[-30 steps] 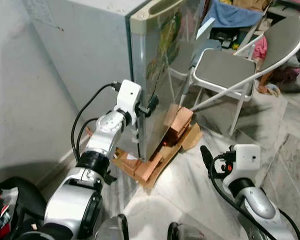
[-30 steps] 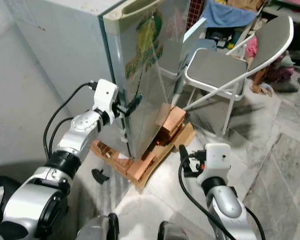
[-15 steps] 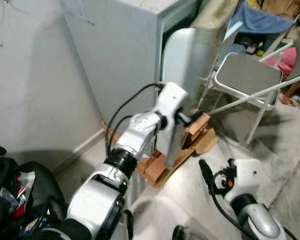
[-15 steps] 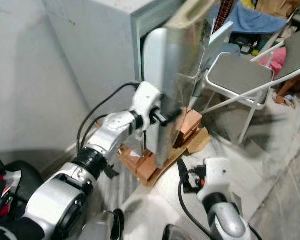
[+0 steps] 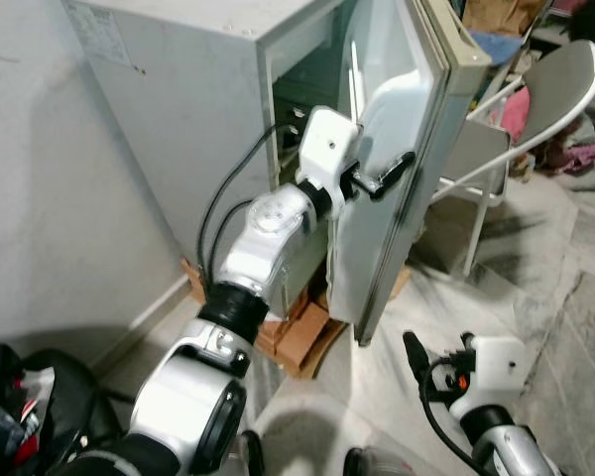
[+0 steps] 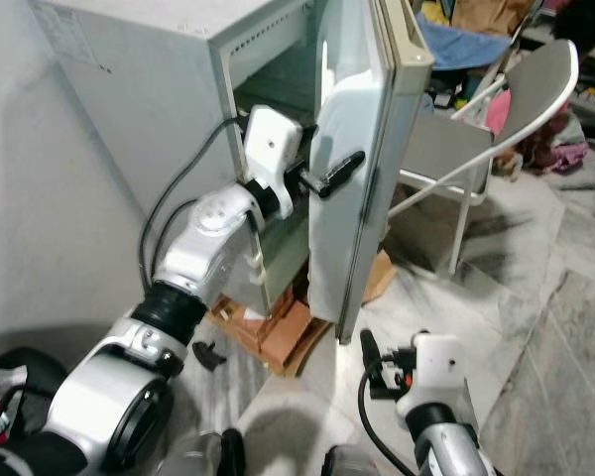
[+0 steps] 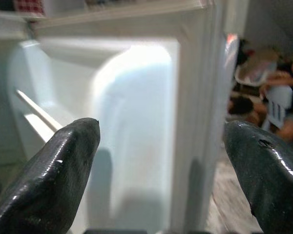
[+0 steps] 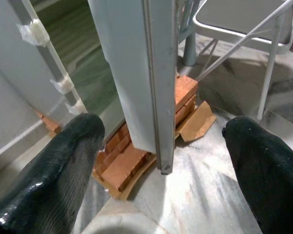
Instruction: Restocking fridge
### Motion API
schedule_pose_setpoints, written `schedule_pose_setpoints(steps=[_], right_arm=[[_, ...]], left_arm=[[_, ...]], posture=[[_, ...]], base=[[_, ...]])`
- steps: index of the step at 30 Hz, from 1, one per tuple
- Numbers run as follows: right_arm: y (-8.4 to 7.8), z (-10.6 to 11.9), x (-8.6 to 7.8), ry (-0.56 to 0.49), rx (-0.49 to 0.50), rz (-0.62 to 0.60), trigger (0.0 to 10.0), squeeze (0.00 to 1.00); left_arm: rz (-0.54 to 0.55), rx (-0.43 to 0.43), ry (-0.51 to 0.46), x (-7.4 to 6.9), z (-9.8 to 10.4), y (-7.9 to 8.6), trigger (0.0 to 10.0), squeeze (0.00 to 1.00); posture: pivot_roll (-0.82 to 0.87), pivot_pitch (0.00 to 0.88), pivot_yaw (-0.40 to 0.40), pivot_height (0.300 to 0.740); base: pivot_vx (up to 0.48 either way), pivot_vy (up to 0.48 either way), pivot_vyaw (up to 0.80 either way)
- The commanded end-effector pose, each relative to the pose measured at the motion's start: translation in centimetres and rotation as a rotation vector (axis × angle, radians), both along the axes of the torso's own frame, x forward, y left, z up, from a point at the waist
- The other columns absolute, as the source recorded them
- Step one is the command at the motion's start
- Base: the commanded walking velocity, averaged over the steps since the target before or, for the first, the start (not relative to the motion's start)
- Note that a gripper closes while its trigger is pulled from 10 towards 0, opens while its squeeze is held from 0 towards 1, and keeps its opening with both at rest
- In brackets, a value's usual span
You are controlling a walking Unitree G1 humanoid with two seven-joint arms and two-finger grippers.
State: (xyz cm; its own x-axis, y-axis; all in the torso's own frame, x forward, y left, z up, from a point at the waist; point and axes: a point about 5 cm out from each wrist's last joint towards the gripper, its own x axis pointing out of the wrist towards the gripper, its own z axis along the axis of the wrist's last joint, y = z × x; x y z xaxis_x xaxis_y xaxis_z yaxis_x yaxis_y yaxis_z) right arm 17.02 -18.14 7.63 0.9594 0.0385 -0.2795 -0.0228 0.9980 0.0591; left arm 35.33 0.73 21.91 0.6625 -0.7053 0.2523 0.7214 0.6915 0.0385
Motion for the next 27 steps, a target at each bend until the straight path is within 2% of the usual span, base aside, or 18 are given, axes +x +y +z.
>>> schedule_pose_setpoints(steps=[1, 2, 3, 4, 5, 9, 15, 25, 27], right_arm=[[-0.3, 0.0, 0.0, -0.008, 0.004, -0.014, 10.0, 0.0], [-0.2, 0.1, 0.3, -0.019, 0.006, -0.012, 10.0, 0.0], [-0.2, 0.1, 0.3, -0.019, 0.006, -0.012, 10.0, 0.0], [0.0, 0.1, 0.9, -0.025, 0.014, -0.006, 10.0, 0.0], [0.2, 0.1, 1.3, -0.03, 0.015, 0.006, 10.0, 0.0], [0.4, 0.2, 1.6, -0.042, 0.015, 0.014, 10.0, 0.0], [0.6, 0.5, 2.0, -0.063, 0.005, 0.027, 10.0, 0.0], [0.7, 0.9, 2.2, -0.078, 0.001, 0.01, 10.0, 0.0], [0.7, 0.9, 2.3, -0.08, 0.0, 0.006, 10.0, 0.0]], left_arm=[[0.014, 0.0, 0.03, 0.0, -0.8, 1.0, 10.0, 0.0], [0.038, 0.0, 0.054, -0.2, -1.7, 2.2, 10.0, 0.0], [0.038, 0.0, 0.054, -0.2, -1.7, 2.2, 10.0, 0.0], [0.082, 0.0, 0.097, -0.7, -3.5, 3.9, 10.0, 0.0], [0.107, 0.018, 0.108, -1.2, -4.5, 4.5, 10.0, 0.0], [0.117, 0.013, 0.122, -1.6, -4.9, 4.6, 10.0, 0.0], [0.103, 0.013, 0.139, -2.1, -5.1, 3.5, 10.0, 0.0], [0.031, 0.099, 0.153, -1.1, -5.4, 1.2, 10.0, 0.0], [-0.014, 0.104, 0.136, -1.2, -4.8, -0.2, 10.0, 0.0]], posture=[[-0.07, 0.061, 0.042, 0.74], [-0.06, 0.06, 0.039, 0.74], [-0.06, 0.06, 0.039, 0.74], [-0.05, 0.057, 0.034, 0.74], [-0.04, 0.056, 0.031, 0.74], [-0.04, 0.055, 0.026, 0.74], [-0.05, 0.055, 0.025, 0.74], [-0.07, 0.057, 0.039, 0.74], [-0.07, 0.055, 0.04, 0.74]], base=[[0.0, 0.0, 0.0], [0.251, -0.405, 0.0], [0.251, -0.405, 0.0], [0.259, -0.401, 0.0], [0.262, -0.398, -0.8], [0.308, -0.362, -0.67], [0.393, -0.27, 0.0], [0.413, -0.195, 0.0], [0.431, 0.0, 0.0]])
